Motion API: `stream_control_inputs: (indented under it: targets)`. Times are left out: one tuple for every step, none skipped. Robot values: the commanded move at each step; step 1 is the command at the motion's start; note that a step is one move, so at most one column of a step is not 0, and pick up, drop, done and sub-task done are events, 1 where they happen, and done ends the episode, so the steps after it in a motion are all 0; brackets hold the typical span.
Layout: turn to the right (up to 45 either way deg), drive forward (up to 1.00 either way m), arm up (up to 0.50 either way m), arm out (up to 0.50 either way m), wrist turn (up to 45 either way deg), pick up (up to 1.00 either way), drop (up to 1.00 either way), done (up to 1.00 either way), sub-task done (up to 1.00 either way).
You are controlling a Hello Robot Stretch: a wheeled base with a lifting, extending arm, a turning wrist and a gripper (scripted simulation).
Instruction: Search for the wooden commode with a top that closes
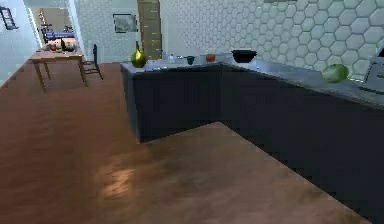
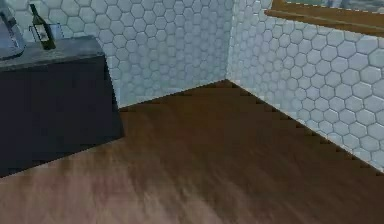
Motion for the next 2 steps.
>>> stream_control_inputs:
  targets:
    - [-27.0,0.00,0.00,0.00,0.0,0.00,0.00,0.00,0.00]
    - [0.0,1.00,0.00,0.00,0.0,0.00,0.00,0.00,0.00]
